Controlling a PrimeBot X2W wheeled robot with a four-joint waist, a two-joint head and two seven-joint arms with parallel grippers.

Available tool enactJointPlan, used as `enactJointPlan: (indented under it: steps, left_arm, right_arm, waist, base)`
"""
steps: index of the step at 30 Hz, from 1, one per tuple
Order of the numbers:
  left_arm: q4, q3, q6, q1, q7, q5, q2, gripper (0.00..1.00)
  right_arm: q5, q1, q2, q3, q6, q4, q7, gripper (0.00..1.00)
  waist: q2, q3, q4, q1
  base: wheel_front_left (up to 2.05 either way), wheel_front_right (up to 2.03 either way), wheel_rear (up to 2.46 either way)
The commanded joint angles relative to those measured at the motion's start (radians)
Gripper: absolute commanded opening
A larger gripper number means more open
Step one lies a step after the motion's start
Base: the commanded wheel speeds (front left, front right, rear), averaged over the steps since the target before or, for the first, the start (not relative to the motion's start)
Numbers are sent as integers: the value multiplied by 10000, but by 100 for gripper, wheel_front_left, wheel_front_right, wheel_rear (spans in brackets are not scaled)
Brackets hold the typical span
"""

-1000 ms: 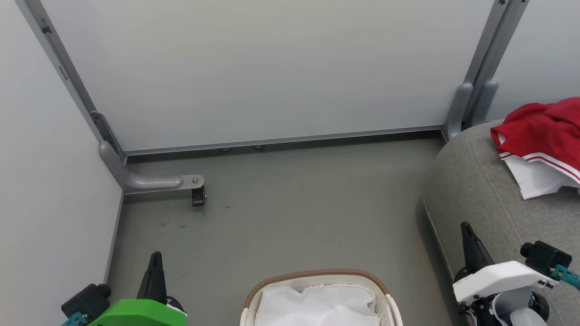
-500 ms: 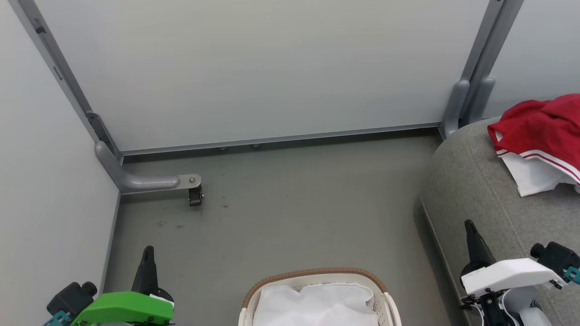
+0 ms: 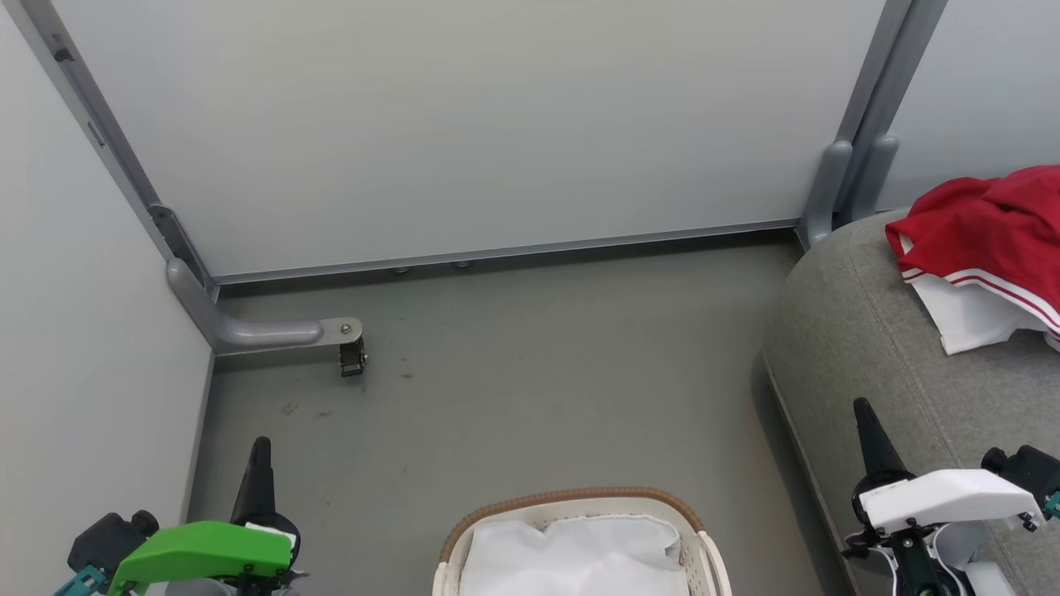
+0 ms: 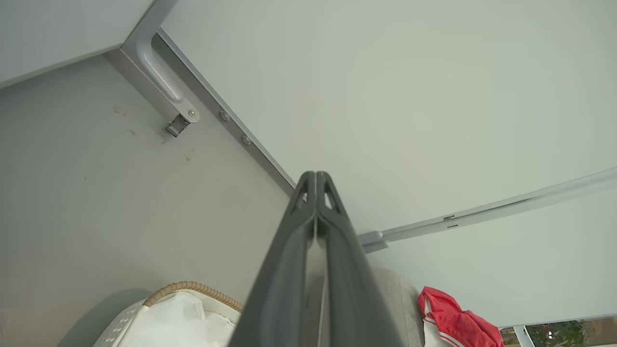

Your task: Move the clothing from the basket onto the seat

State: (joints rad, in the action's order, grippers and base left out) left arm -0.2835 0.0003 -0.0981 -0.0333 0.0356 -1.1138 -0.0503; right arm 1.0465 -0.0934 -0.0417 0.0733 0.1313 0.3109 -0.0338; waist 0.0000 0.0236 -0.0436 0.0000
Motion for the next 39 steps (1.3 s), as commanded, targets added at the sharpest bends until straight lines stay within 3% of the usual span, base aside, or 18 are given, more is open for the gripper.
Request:
enactJointPlan:
  steps: [1, 39]
  left_arm:
    - [139, 96, -75, -304, -71, -252, -27, 0]
    - [320, 803, -261, -673, -1027, -3386, -24, 0]
  right_arm:
    - [298, -184, -75, 45, -5, -161, 83, 0]
    - [3832, -204, -99, 300, -4, -513, 1025, 0]
  waist:
    - [0, -7, 10, 0]
    - [0, -160, 261, 0]
  base:
    - [0, 0, 0]
    - [0, 0, 0]
